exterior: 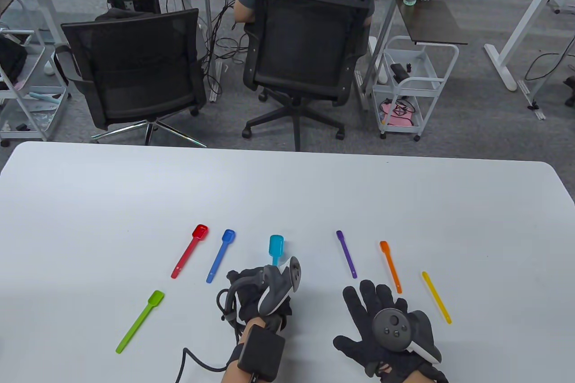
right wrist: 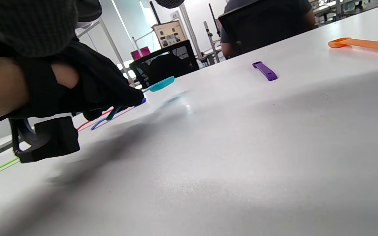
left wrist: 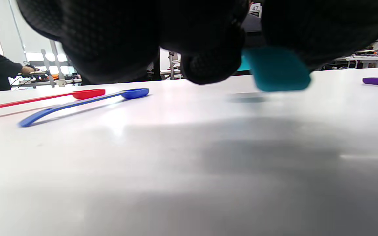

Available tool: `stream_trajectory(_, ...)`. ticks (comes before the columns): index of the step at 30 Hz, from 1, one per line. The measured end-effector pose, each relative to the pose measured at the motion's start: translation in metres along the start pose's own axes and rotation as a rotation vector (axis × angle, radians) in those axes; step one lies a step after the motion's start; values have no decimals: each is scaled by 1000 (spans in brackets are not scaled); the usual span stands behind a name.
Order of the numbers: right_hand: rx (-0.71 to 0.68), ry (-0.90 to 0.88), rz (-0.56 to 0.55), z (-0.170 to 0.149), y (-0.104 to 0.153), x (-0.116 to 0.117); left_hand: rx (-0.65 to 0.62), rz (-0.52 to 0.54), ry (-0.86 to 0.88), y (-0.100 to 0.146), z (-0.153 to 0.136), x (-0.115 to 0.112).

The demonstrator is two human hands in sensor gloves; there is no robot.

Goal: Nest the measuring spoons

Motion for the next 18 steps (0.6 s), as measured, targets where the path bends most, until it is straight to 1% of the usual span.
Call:
stream_trajectory(5,-6,-5,-19,1,5,-3,35,16,3,27,-1,2)
stream_trajectory(8,-10,-1,-25,2,8,-4,55,20,9,41,-2,-2)
stream_trajectory(12,-10,-4,-38,1,11,-6,74,32,0,53,0,-6)
stream_trajectory(18,-6,-16,-43,-1,12,-7,77,29,-46,61,2,-18)
Point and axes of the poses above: the tracker on the back of each hand, its own z axis roughly to the thumb side, its own y axis roughly from the fingertips to the wrist, x = y × z, the point moved 2 cm from there along -y, roughly from the wrist to the fingertips, and after that the axes turned 15 degrees about y, right-handed, at the moved point
